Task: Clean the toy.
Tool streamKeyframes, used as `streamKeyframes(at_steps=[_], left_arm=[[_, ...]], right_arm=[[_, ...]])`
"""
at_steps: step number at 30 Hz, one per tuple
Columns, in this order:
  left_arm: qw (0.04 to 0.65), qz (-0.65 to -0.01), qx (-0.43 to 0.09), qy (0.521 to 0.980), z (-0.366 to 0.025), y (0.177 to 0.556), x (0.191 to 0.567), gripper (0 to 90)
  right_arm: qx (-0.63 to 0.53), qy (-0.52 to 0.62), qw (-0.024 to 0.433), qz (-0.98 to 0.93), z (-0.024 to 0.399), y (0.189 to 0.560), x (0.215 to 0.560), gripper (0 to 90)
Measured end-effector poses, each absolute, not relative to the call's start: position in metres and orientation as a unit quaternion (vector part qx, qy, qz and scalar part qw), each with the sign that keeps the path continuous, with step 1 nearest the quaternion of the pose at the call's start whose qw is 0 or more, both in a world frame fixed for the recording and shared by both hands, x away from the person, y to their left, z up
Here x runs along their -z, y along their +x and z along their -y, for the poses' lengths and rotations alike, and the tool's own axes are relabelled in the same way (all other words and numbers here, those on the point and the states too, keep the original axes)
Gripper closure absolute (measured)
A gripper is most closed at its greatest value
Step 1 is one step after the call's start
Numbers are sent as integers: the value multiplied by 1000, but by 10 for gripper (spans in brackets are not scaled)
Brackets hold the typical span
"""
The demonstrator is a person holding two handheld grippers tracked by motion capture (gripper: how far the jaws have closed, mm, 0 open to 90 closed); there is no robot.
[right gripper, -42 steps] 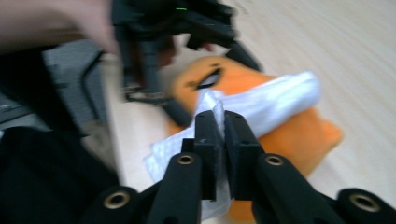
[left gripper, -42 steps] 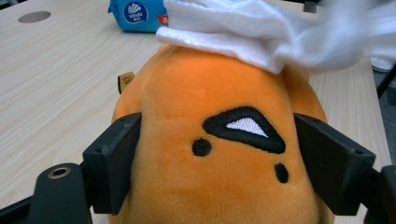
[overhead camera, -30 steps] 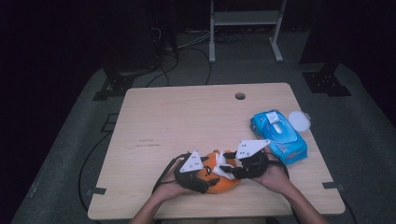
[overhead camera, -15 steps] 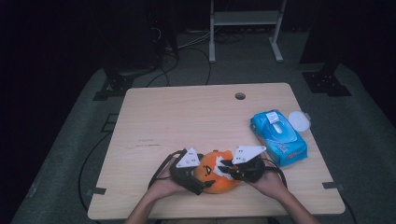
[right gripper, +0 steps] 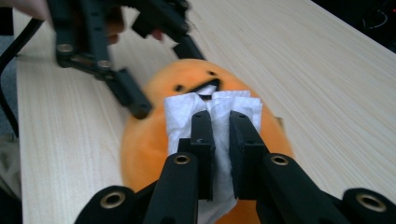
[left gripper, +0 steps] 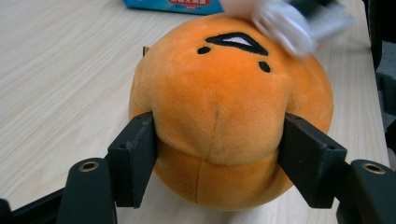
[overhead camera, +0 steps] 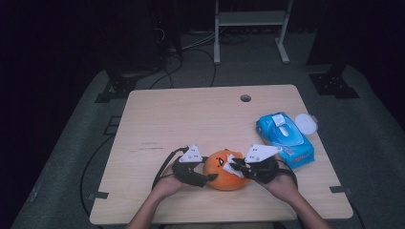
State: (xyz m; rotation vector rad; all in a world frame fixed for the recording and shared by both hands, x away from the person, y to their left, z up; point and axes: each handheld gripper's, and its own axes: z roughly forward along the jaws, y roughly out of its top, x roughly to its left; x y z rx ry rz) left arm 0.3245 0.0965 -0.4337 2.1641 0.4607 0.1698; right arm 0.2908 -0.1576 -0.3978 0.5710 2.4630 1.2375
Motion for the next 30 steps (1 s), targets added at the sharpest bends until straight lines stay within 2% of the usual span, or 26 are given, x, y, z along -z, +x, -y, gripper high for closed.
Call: streamKeyframes(at_steps=[4,9,12,13,15,18,23,27,30], left_arm=[[444,-194,-63,873,-98,328,436,325],[450,-181,-79,871,-98,320,437,317],[454,-159,-104,870,-94,316,426,184],[459,-155,-114,867,-92,313,424,190],[460,-145,-128,867,-90,311,425,276],[462,-164,-125,862,-92,315,430,334],[470,-194,-100,855,-102,323,438,348],[475,-209,-91,850,-107,325,442,346],[469,-209,-113,851,-105,322,444,341]], right_arm=[[-421,190,175,-870,154,289,399,806],[-418,212,161,-868,177,285,409,806],[-418,222,158,-867,184,281,414,807],[-416,224,164,-866,183,280,413,806],[-426,227,170,-859,179,281,410,807],[-442,214,162,-856,167,281,407,807],[-432,187,161,-867,156,275,407,804],[-426,206,161,-866,175,278,413,803],[-419,224,165,-865,189,281,416,804]])
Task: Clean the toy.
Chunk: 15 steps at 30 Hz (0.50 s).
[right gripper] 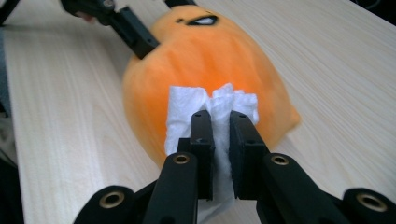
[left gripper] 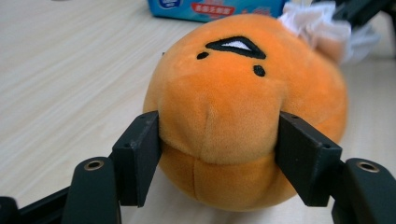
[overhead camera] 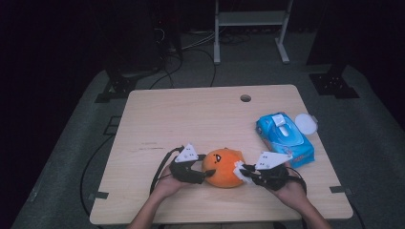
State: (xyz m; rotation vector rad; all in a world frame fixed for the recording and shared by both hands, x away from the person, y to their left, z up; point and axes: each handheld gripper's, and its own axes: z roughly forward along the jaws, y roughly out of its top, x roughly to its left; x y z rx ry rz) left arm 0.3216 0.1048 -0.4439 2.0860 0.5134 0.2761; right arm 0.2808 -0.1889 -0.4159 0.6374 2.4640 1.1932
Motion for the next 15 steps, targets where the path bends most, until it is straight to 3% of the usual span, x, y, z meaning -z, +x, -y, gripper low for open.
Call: streamKeyframes(at_steps=[9,15], left_arm=[[459,-217,-114,854,-106,322,447,341],[466,-216,-108,851,-106,322,448,339]], right_arm=[[-421,195,173,-869,162,275,411,805],[-423,220,162,-864,185,281,415,805]])
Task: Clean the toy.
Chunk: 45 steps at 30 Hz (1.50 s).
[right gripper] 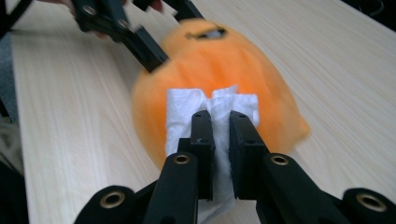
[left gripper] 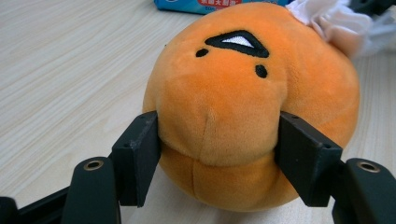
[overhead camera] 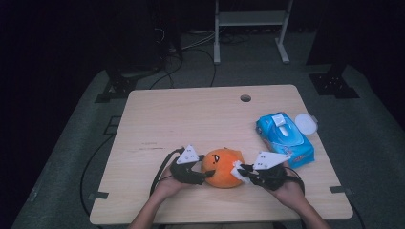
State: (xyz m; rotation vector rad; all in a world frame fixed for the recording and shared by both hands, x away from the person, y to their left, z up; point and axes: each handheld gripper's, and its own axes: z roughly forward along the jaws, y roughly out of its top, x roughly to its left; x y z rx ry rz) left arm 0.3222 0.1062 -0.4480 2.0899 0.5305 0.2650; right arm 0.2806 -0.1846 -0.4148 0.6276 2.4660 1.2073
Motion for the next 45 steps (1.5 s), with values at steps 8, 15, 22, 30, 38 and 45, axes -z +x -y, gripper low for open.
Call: streamKeyframes(at_steps=[8,15,22,30,38,45], left_arm=[[491,-197,-102,842,-97,315,441,307],[482,-192,-81,851,-95,316,441,205],[498,-213,-68,838,-95,317,444,252],[492,-187,-104,844,-81,307,433,322],[492,-184,-112,844,-81,306,434,327],[472,-133,-154,858,-69,294,431,320]], right_arm=[[-444,226,142,-855,180,280,411,805],[-444,213,133,-860,169,282,412,803],[-427,235,160,-858,190,284,411,803],[-446,221,164,-852,177,280,401,803],[-437,238,171,-850,189,286,404,803],[-456,200,173,-850,166,277,390,803]])
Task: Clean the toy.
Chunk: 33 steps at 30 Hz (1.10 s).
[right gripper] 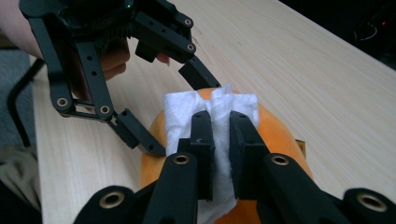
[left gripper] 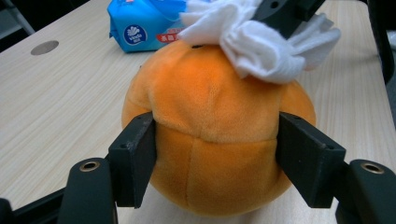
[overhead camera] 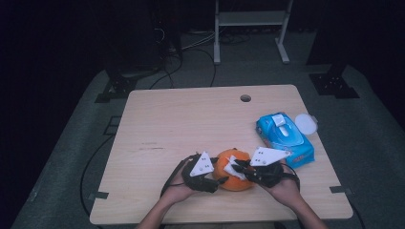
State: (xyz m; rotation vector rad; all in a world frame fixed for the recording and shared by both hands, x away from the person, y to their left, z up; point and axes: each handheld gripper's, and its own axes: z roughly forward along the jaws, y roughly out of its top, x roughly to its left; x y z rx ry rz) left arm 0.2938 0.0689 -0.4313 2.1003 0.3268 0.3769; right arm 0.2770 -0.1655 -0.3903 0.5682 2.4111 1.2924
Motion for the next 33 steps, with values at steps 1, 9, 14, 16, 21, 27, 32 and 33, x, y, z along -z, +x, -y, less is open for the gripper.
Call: streamKeyframes(at_steps=[1,9,14,16,21,27,32,33], left_arm=[[473,-134,-150,858,-70,295,432,319],[489,-158,-128,848,-71,298,432,295],[475,-133,-153,856,-64,291,429,309],[472,-127,-157,858,-64,289,431,309],[474,-125,-156,858,-65,289,431,313],[456,-99,-178,867,-58,283,431,307],[472,-115,-155,860,-62,288,433,298],[477,-124,-147,858,-63,289,433,280]], right_arm=[[-451,198,177,-852,165,277,390,803],[-447,227,179,-846,184,282,397,803],[-459,203,174,-847,168,276,388,800],[-457,197,175,-849,164,276,387,801],[-450,209,179,-849,172,279,388,804],[-451,194,174,-854,159,274,385,803],[-448,204,173,-853,168,280,387,803],[-446,208,175,-853,170,280,387,804]])
